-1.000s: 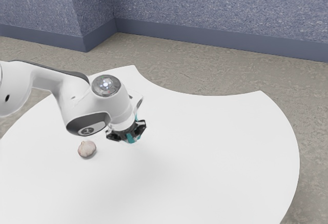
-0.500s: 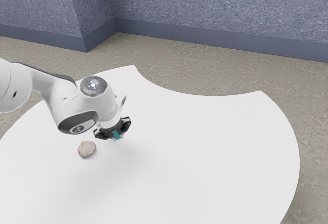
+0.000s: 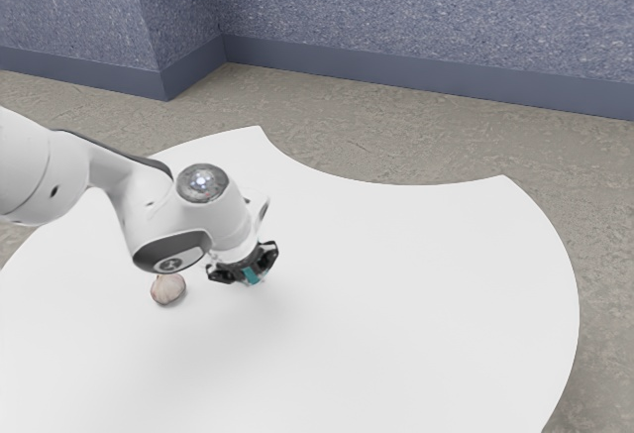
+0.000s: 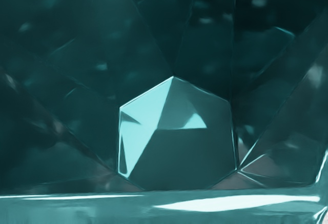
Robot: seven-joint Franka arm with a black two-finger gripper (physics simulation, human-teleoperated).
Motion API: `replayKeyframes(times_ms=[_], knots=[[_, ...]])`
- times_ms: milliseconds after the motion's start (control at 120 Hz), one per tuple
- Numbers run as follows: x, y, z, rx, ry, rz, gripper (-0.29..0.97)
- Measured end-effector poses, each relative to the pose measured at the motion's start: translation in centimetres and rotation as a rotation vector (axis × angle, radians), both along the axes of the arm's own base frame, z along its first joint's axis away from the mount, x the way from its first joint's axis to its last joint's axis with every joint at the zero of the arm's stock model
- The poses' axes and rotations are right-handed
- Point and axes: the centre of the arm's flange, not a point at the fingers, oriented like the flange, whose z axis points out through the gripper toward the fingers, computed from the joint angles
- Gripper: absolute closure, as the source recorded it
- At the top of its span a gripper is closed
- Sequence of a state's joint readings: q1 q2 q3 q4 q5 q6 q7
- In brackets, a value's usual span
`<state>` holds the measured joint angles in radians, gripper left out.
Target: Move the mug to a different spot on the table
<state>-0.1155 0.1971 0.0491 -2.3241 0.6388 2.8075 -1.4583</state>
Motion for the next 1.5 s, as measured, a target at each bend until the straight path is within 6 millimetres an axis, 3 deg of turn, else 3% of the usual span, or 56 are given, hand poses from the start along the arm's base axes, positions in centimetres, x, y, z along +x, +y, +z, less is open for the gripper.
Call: replayKeyframes(times_ms=[142,417,683,908,1067,1242,1308,1367,1500], knots=[[0.2,-0.1,-0.3,-0.002,0.001,0.001,0.79],[0.4,-0.2,-0.9,-0.008,0.003,0.004,0.28],[0.1,-1.0,-1.9,-0.019,0.012,-0.009,0.08],[0.3,-3.5,-2.4,-0.053,-0.005,-0.058,0.03],[0.8,-8.3,-1.2,-0.098,-0.045,-0.135,0.01],[0.2,-12.9,3.6,-0.149,-0.113,-0.179,0.01],[0.3,-15.2,6.9,-0.184,-0.126,-0.149,0.00],[1.1,-16.8,11.2,-0.233,-0.122,-0.084,0.00],[1.8,-17.0,18.8,-0.301,-0.011,0.025,0.00]])
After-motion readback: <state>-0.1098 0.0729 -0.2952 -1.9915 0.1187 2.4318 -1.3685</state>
